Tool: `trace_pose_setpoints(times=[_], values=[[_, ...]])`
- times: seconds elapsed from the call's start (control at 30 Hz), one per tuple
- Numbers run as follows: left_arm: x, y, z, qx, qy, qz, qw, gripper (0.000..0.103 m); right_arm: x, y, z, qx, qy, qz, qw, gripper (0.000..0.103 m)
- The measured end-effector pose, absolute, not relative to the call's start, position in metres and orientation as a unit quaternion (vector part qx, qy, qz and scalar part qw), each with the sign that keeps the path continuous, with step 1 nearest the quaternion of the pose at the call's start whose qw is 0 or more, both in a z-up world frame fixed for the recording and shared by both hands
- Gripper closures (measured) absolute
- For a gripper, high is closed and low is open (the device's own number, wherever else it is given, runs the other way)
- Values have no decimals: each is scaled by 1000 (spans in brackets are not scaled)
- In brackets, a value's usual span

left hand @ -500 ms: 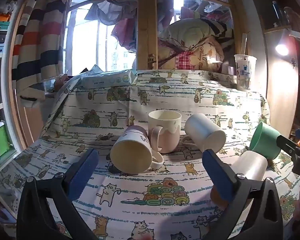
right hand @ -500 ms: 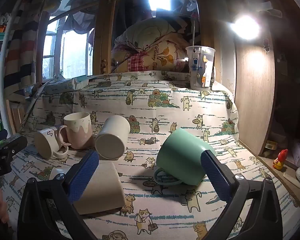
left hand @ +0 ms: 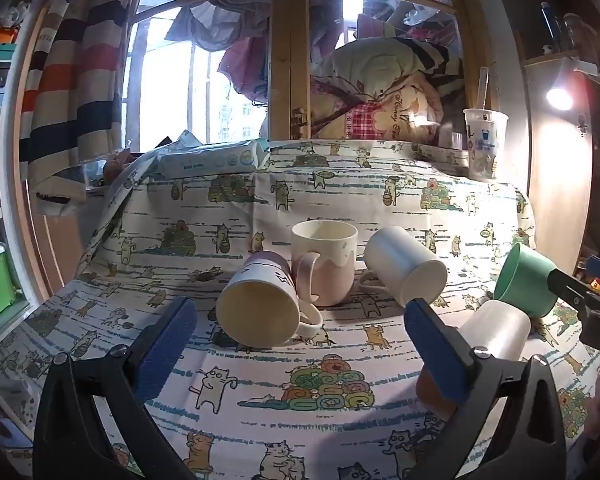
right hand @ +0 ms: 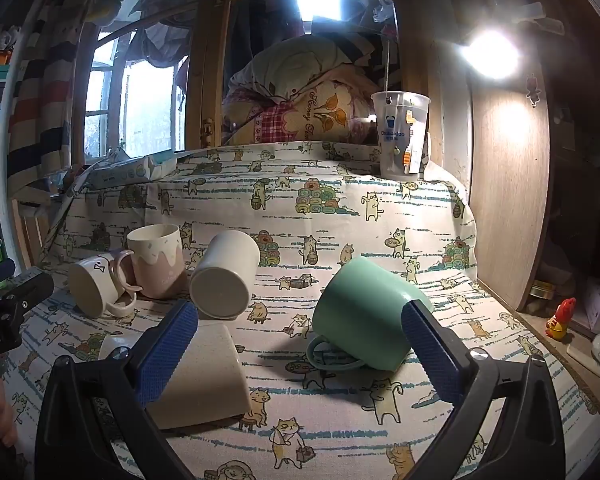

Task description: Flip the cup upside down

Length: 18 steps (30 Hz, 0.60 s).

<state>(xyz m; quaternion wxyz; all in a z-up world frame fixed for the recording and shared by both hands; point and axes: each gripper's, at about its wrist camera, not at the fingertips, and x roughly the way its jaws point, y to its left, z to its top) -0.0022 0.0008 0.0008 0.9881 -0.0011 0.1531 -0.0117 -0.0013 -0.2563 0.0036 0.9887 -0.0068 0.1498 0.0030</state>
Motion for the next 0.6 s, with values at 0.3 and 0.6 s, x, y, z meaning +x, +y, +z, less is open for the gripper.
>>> trace_pose_setpoints(times=[0.3, 0.6], values=[[-1, -4, -1, 0, 152, -14, 988, 0, -1, -257, 4, -7, 150, 3, 989, 0], [-1, -3, 0, 0, 153, -12, 988, 0, -2, -256, 4, -7, 150, 3, 989, 0]])
